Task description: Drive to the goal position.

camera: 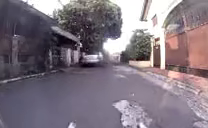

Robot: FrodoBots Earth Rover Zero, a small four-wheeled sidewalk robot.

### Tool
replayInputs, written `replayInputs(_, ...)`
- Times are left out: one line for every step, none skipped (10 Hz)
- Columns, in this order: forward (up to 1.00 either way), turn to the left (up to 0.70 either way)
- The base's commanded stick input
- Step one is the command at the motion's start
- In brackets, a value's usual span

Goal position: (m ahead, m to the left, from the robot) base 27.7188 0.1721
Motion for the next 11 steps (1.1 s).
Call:
replayInputs(0.70,0.00)
replayInputs(0.70,0.06)
replayInputs(0.70,0.08)
replayInputs(0.70,0.04)
replayInputs(0.70,0.00)
replayInputs(0.70,0.00)
replayInputs(0.70,0.00)
replayInputs(0.70,0.00)
replayInputs(0.70,0.00)
replayInputs(0.70,0.00)
replayInputs(0.70,0.00)
